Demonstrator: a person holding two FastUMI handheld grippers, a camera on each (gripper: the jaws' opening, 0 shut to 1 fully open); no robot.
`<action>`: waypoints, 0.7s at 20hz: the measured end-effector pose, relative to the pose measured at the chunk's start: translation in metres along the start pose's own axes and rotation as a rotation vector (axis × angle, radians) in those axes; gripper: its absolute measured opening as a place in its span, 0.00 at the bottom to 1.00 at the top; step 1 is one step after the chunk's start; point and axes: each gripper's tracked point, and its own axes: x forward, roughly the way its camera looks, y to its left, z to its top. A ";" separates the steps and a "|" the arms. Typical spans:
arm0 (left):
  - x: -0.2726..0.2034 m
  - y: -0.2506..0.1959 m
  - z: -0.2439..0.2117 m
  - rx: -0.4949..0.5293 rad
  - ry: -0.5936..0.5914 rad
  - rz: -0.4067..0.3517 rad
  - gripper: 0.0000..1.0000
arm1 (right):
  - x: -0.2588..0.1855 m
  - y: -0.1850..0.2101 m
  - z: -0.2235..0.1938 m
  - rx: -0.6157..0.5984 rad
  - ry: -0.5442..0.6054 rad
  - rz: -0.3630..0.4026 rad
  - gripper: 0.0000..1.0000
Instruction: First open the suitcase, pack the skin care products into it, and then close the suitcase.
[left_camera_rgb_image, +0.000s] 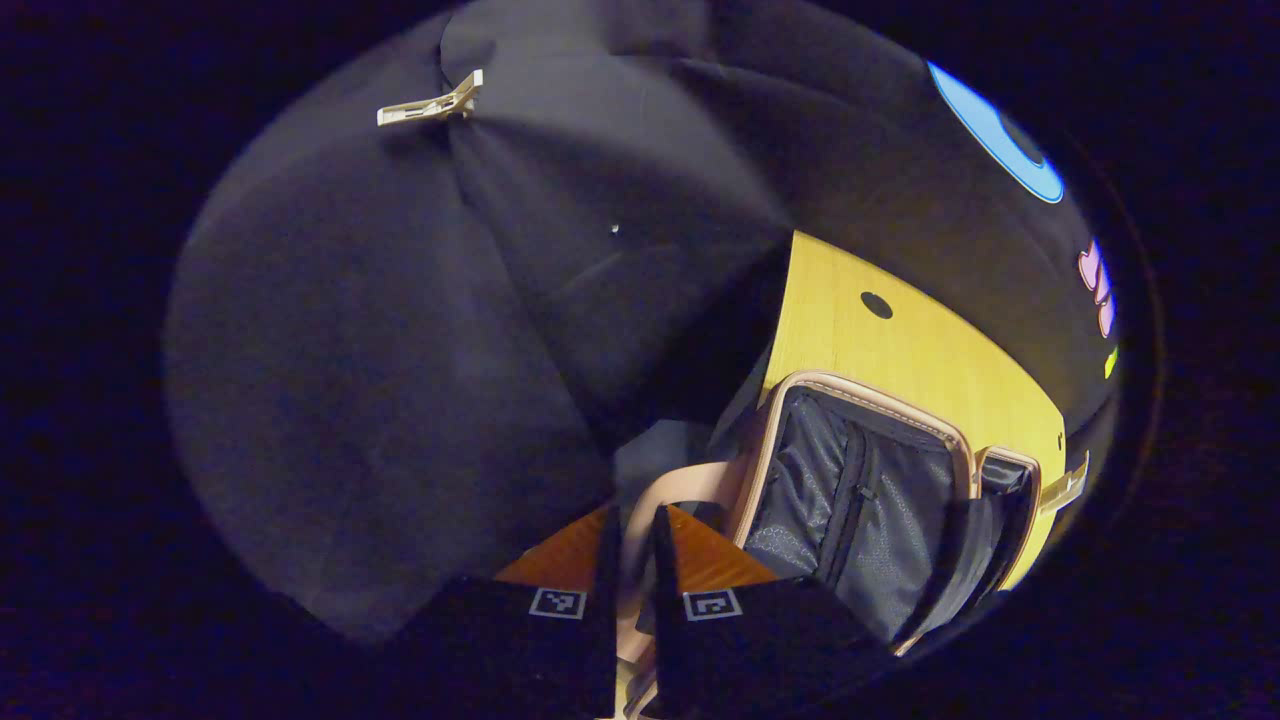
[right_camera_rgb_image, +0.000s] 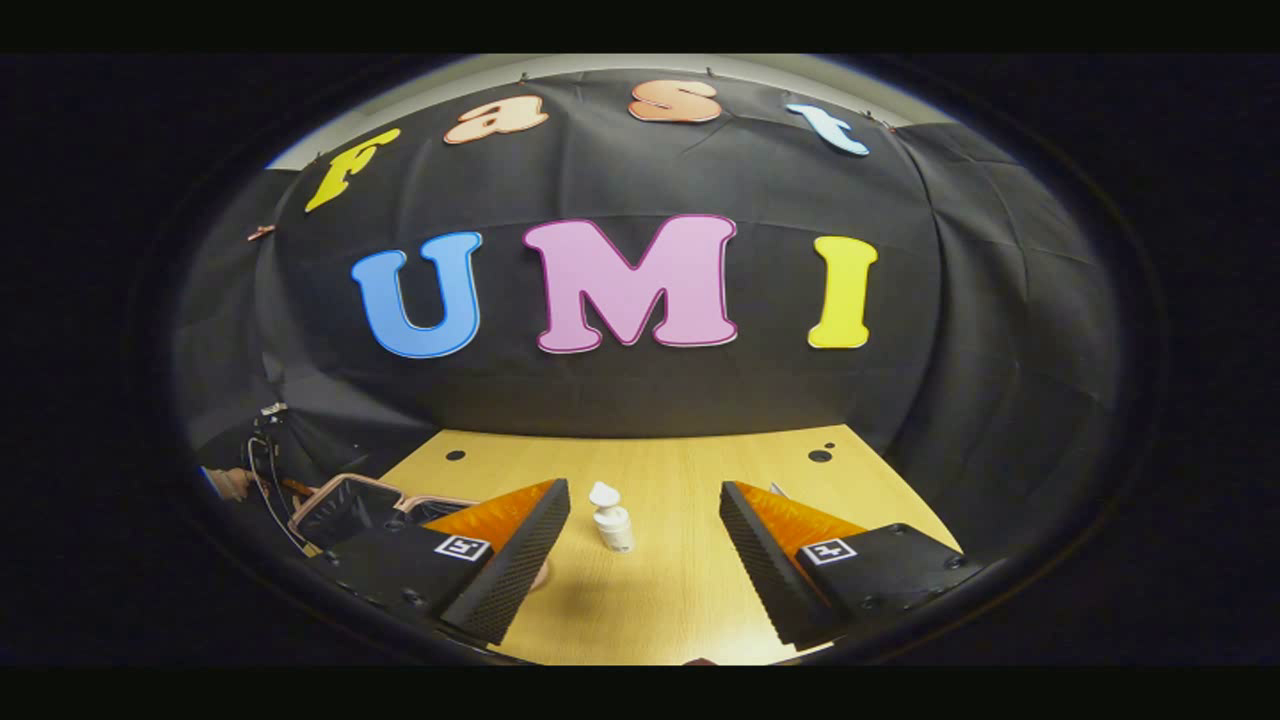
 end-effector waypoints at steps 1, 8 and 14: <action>0.001 -0.004 -0.003 0.041 -0.005 0.008 0.27 | 0.003 -0.003 -0.005 0.003 0.018 -0.012 0.96; 0.000 -0.002 -0.008 0.128 -0.029 0.029 0.49 | 0.022 -0.004 -0.020 0.041 0.055 -0.012 0.96; -0.155 -0.097 0.055 0.243 -0.505 -0.061 0.96 | 0.042 -0.041 -0.060 0.019 0.129 -0.017 0.96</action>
